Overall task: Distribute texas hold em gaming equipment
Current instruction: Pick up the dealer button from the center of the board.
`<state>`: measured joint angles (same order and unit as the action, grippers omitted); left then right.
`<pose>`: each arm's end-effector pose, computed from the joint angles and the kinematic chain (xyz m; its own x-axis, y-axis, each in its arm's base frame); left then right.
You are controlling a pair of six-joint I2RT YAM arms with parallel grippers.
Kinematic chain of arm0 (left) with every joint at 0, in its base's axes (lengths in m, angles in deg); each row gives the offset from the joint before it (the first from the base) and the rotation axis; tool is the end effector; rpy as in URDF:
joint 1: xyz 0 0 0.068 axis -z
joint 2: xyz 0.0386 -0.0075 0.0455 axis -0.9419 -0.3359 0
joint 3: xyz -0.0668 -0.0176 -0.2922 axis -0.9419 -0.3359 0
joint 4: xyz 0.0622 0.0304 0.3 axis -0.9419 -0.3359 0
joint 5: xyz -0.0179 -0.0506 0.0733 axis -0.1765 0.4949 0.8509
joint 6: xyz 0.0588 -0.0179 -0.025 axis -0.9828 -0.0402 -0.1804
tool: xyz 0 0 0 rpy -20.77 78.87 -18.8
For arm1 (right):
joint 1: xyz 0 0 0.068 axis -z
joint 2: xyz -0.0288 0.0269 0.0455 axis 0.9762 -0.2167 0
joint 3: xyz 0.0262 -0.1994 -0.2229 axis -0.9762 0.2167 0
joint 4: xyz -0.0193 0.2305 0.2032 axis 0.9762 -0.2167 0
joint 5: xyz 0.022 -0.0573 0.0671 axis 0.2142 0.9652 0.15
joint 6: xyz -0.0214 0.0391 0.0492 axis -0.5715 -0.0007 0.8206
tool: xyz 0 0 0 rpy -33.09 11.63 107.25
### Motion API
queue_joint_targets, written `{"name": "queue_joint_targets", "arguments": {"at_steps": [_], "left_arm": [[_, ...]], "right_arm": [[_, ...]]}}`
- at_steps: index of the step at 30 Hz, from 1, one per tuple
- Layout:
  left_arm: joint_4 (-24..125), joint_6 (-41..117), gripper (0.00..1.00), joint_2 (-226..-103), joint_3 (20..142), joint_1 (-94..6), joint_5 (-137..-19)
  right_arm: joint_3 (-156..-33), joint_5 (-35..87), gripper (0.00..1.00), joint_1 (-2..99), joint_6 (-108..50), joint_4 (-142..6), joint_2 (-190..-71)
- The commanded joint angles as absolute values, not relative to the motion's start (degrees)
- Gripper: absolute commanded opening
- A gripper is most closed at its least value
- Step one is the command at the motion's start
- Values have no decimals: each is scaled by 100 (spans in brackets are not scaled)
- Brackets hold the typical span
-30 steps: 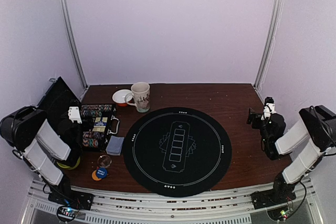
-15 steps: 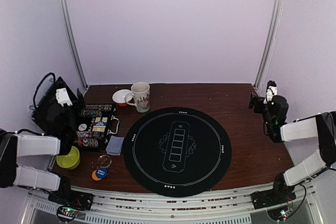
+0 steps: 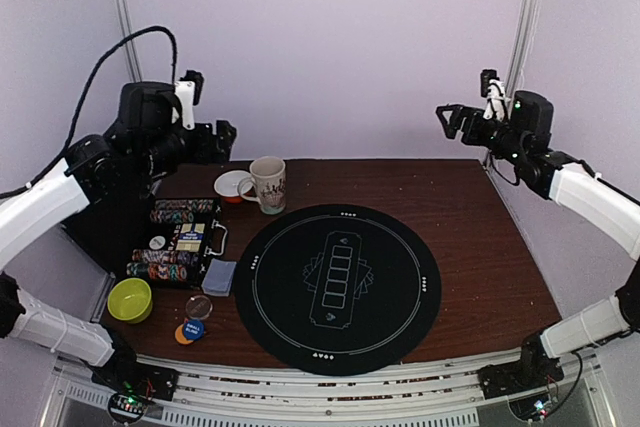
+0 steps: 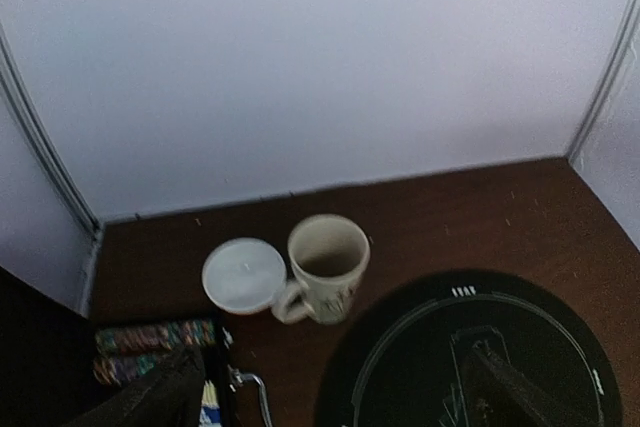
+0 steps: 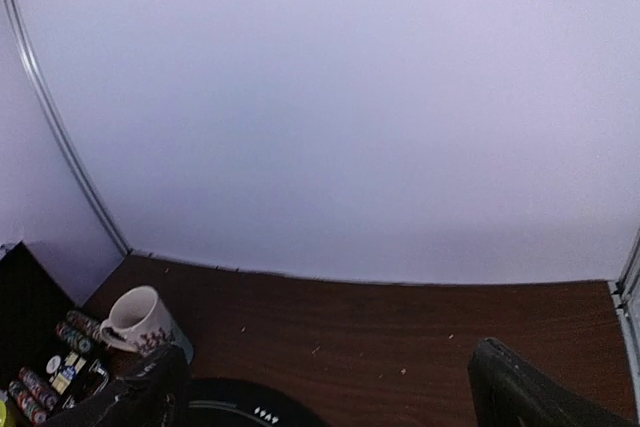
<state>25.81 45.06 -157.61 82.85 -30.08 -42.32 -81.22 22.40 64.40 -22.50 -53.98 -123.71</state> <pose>0.2572 -0.1862 0.4365 -0.2905 -0.1309 -0.9479 0.1497 0.9722 -0.1801 0.3531 0.0929 0.3998 -0.0606 0.2185 -0.9740 -0.4131 0.8828 0.2237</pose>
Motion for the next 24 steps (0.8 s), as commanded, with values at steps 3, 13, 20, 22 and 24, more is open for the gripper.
{"name": "queue_joint_targets", "arguments": {"at_steps": [3, 13, 20, 22, 24], "left_arm": [[-1784, 6865, 88, -16200, 8854, -2188, -5784], [-2841, 7527, 88, -16019, 7241, -1877, -6648], [-2230, 7579, 95, -16037, 6277, -2063, -6606], [-1908, 7665, 97, -15973, 5943, -2339, -6366], [-1482, 7646, 97, -15868, 5644, -2679, -6393]], "right_arm": [[-8894, 1980, 100, 5407, -2962, -7926, -12531], [-8611, 1957, 100, 5041, -2879, -7952, -12475], [-8384, 1924, 100, 4959, -2813, -7814, -12613], [-8360, 1922, 100, 4932, -2820, -7826, -12655], [-8346, 1923, 100, 4920, -2851, -7835, -12676]]}}
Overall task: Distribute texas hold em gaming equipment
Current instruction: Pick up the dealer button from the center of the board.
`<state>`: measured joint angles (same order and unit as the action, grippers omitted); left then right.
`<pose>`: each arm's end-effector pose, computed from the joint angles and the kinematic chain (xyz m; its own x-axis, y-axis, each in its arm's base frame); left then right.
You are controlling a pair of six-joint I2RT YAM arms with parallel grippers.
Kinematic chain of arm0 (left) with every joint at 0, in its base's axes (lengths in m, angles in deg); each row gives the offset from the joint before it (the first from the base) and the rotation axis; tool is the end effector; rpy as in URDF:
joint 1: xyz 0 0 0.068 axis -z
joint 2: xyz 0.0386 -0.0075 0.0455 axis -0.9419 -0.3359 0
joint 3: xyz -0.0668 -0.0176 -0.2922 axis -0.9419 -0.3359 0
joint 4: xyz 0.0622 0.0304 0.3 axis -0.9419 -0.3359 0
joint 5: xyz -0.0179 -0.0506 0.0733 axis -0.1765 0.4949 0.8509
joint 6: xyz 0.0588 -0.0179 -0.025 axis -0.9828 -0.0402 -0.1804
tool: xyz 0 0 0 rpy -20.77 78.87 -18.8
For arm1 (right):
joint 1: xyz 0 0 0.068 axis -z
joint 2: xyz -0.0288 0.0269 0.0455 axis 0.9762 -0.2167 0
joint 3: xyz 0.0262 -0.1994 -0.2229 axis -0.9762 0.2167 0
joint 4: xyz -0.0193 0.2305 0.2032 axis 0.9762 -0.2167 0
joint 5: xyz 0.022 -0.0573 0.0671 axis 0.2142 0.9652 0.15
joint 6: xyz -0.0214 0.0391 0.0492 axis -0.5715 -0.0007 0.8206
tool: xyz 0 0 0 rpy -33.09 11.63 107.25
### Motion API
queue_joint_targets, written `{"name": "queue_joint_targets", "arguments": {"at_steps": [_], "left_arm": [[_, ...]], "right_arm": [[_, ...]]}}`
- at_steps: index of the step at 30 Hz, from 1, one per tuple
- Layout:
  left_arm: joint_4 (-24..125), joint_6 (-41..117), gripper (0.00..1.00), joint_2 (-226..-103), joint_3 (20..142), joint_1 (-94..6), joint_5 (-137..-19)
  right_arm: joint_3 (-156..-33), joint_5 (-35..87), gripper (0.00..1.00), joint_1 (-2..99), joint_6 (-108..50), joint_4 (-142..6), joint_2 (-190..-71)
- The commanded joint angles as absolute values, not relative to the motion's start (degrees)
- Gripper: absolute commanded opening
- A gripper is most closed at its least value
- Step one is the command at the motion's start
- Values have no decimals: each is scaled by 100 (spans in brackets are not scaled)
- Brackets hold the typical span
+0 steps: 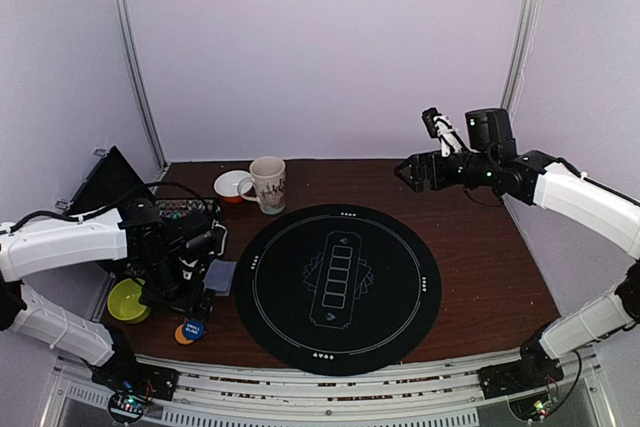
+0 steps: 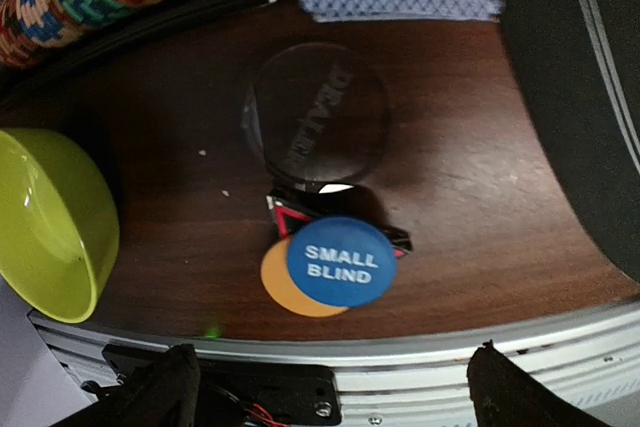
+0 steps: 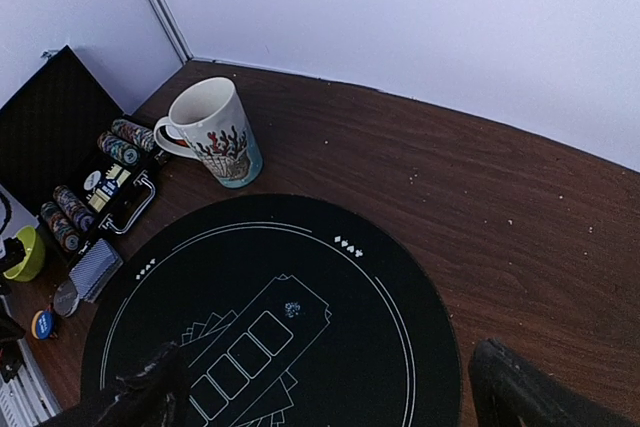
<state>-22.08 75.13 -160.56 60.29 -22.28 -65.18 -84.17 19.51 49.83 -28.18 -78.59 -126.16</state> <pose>0.1524 -0.1634 0.2188 -0.9984 -0.0138 -0.0548 -0.0172 0.9979 0.0626 0.3194 0.1822 0.3542 -0.4157 -0.0715 -0.9067 -0.6036 0.7675 0.2161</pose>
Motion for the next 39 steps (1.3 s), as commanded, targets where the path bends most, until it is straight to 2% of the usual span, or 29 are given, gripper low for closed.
{"name": "queue_joint_targets", "arguments": {"at_steps": [1, 9, 17, 24, 39], "left_arm": [[-1223, 7640, 97, -15820, 5545, -2810, -6427], [-55, 6879, 98, -16300, 5540, -3045, -6704], [-317, 6738, 98, -16906, 5693, -3434, -6510], [199, 6503, 98, -17119, 5293, -3665, -6806], [603, 6362, 89, -17154, 4854, -3907, -7013]], "right_arm": [[-8342, 1929, 100, 4912, -2875, -7835, -12679], [-8283, 1984, 100, 4897, -2901, -7767, -12756], [-8343, 2037, 100, 4857, -2986, -7892, -12803], [-8364, 2141, 100, 4848, -3040, -7934, -12817], [-8395, 2292, 100, 4831, -3077, -8044, -12881]]}}
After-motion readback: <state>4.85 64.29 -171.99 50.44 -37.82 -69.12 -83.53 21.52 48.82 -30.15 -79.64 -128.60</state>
